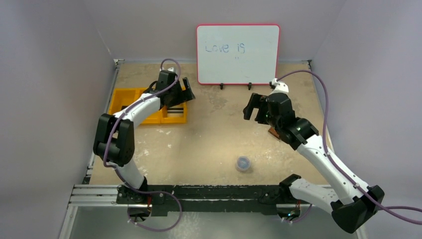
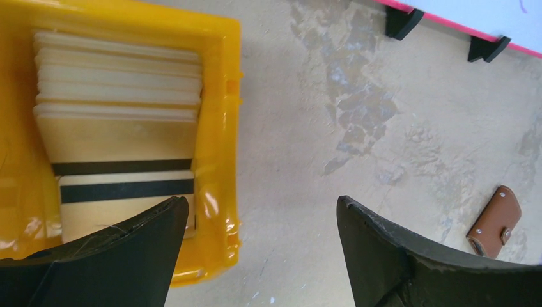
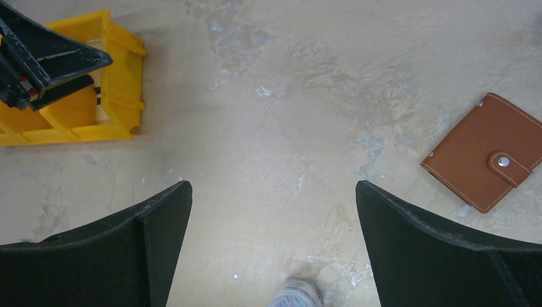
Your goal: Take the credit cards out of the card holder
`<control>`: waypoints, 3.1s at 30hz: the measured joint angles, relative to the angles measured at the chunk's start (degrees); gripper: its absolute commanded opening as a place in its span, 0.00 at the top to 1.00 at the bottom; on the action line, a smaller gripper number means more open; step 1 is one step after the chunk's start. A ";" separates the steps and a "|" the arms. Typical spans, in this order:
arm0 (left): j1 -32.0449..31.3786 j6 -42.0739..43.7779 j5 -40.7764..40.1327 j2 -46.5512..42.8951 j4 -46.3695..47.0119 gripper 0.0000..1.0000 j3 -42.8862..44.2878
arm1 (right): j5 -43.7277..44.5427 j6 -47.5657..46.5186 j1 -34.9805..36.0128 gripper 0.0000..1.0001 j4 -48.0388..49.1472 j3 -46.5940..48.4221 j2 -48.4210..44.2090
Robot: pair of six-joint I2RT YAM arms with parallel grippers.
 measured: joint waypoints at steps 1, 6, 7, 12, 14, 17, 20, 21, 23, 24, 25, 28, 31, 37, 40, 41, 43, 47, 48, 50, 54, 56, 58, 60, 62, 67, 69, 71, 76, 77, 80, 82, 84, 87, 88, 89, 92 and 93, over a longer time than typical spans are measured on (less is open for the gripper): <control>-0.07 -0.33 0.15 0.46 0.28 0.15 0.52 | 0.46 0.28 0.00 0.00 -0.15 0.00 -0.24; -0.44 -0.85 1.31 3.26 1.20 0.17 2.51 | 1.97 0.87 0.00 0.00 -1.09 0.00 -0.24; -0.52 -0.90 1.46 3.72 1.31 0.17 2.69 | 2.14 0.94 0.00 0.00 -1.18 0.00 -0.24; -1.09 -1.07 1.95 5.14 1.27 0.19 3.63 | 3.13 1.16 0.00 0.00 -1.40 0.00 -0.24; -1.38 -1.46 2.29 5.38 1.60 0.19 3.82 | 3.45 1.40 0.00 0.00 -1.53 0.00 -0.24; -2.27 -2.16 2.67 5.81 1.79 0.20 4.26 | 4.52 1.81 0.00 0.00 -1.53 -0.02 -0.24; -3.78 -2.43 3.04 6.86 2.25 0.21 5.22 | 5.86 2.05 0.00 0.00 -1.57 -0.17 -0.24; -4.46 -2.45 3.23 7.32 2.56 0.21 5.66 | 6.25 2.19 0.00 0.00 -1.62 -0.20 -0.24; -5.81 -2.56 3.61 8.33 3.08 0.21 6.54 | 7.43 2.29 0.00 0.00 -1.70 -0.20 -0.24; -6.54 -2.75 3.85 8.81 3.39 0.22 6.93 | 7.93 2.40 0.00 0.00 -1.75 -0.20 -0.26; -7.17 -2.99 3.93 9.18 3.63 0.22 7.23 | 8.37 2.47 0.00 0.00 -1.79 -0.20 -0.28; -9.09 -4.15 4.22 9.97 5.11 0.22 7.52 | 10.51 3.17 -0.02 0.00 -2.05 -0.22 -0.74; -11.13 -5.42 4.42 10.86 5.99 0.22 8.33 | 13.60 5.01 -0.24 0.00 -2.38 -0.68 -2.08; -15.06 -7.61 4.90 14.58 8.72 0.22 11.52 | 18.03 8.66 -3.08 0.00 -3.30 -2.91 -5.46; -17.05 -9.25 5.07 16.46 10.58 0.23 12.85 | 15.87 8.50 -8.76 0.00 -3.15 -4.04 -5.97; -17.73 -9.90 5.16 17.03 11.13 0.23 13.25 | 14.56 8.39 -10.99 0.00 -3.02 -4.39 -5.95; -18.86 -10.97 5.27 18.01 12.15 0.23 13.99 | 12.41 8.24 -14.16 0.00 -2.80 -5.14 -5.90; -21.05 -12.81 5.68 20.48 13.64 0.24 16.28 | 7.34 8.41 -15.65 0.00 -2.71 -7.13 -5.97; -21.35 -13.00 5.77 20.98 13.84 0.24 16.72 | 6.73 8.44 -15.65 0.00 -2.73 -7.45 -5.99; -21.88 -13.44 5.92 21.70 14.21 0.23 17.42 | 2.64 7.26 -15.65 0.00 -1.99 -8.94 -6.34; -22.56 -13.94 6.08 21.86 14.60 0.21 17.53 | -8.52 3.39 -15.67 0.00 -0.46 -10.47 -8.33; -22.51 -13.86 5.81 21.68 14.45 0.21 17.53 | -14.34 2.05 -15.65 0.00 0.68 -10.93 -10.43; -22.51 -13.62 5.18 20.85 13.84 0.20 17.53 | -19.98 0.87 -15.65 0.00 1.66 -11.45 -12.76; -22.47 -12.83 4.13 19.28 13.07 0.19 17.53 | -24.55 -0.28 -15.65 0.00 2.38 -12.20 -14.12; -22.47 -12.28 2.69 16.83 12.50 0.18 17.53 | -29.03 -0.94 -15.65 0.06 3.08 -13.55 -14.53; -22.47 -10.38 -4.96 8.28 10.54 0.14 16.52 | -38.23 -1.03 -15.08 0.09 4.09 -18.10 -12.39; -21.94 -9.84 -10.84 1.86 10.19 0.13 12.50 | -39.17 -0.37 -12.09 0.07 4.74 -18.78 -9.09; -19.91 -9.88 -14.45 -5.03 9.29 0.12 7.85 | -38.16 0.57 -6.38 0.06 5.73 -18.60 -5.70; -8.74 -9.70 -23.47 -19.34 4.57 0.04 -1.53 | -32.04 3.98 9.22 0.03 6.05 -14.36 4.42; -7.50 -9.44 -26.03 -21.68 3.26 0.03 -2.71 | -29.88 4.94 11.82 0.02 5.92 -12.98 6.80; -7.45 -8.57 -32.39 -28.61 -0.96 0.03 -4.87 | -24.52 7.52 17.55 0.00 5.35 -10.08 12.96; -8.13 -7.85 -35.28 -32.24 -2.75 0.03 -5.33 | -21.88 9.11 20.48 0.00 4.81 -8.94 16.04; -8.37 -7.61 -37.75 -35.50 -4.24 0.03 -5.64 | -20.55 10.14 22.93 0.00 4.39 -8.68 18.16; -8.37 -7.37 -40.30 -38.23 -5.49 0.02 -6.43 | -21.53 10.34 25.22 0.00 4.98 -9.11 19.87; -8.37 -7.28 -41.00 -38.69 -5.90 0.02 -6.82 | -22.21 10.32 25.62 0.00 5.42 -9.51 20.11; -8.37 -7.19 -41.66 -38.88 -6.23 0.02 -7.37 | -22.75 10.36 26.18 0.00 5.64 -10.16 20.35; -8.37 -6.73 -42.40 -38.25 -7.17 0.02 -8.61 | -22.27 10.93 26.97 0.00 4.15 -11.10 20.79; -8.37 -6.67 -42.42 -37.81 -7.65 0.03 -8.85 | -20.79 12.39 27.06 0.00 2.64 -11.13 20.98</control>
